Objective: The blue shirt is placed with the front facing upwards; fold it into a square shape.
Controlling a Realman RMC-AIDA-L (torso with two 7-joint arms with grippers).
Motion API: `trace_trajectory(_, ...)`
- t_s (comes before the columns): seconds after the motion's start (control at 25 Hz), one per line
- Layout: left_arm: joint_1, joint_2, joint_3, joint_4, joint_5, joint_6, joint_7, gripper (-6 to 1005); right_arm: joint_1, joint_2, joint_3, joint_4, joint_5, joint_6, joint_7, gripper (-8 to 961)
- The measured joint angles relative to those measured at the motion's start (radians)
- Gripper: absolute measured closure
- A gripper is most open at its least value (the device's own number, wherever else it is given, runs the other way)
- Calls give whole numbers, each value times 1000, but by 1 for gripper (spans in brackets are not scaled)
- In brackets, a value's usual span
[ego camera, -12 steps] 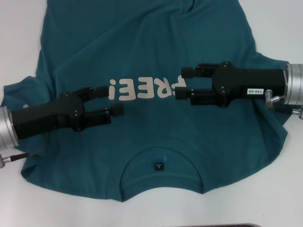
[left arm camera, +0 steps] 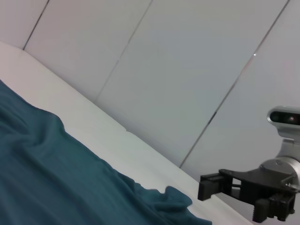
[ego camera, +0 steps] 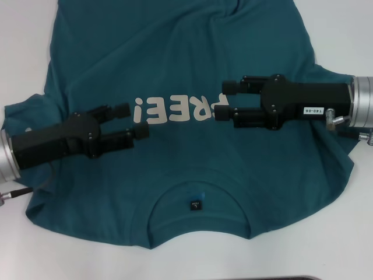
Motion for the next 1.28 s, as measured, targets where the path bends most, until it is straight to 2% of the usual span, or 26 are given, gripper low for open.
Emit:
trace_trajectory(0.24, 3, 2, -29, 0, -2, 4, -9, 86, 0, 1, 2, 1, 3, 1, 0, 192)
trace_trajectory(0.56, 31, 43, -92, -3, 2, -10, -89, 88, -1, 2, 6, 1, 3, 1, -1, 192)
trace_trajectory(0.92, 101, 94, -153, -26, 6, -90, -180, 89, 0, 2, 9, 1, 4, 0, -2, 193)
trace_trajectory(1.28, 141, 122, -199, -29, 7, -128, -193, 91, 1, 1, 9, 1, 6, 1, -3, 192)
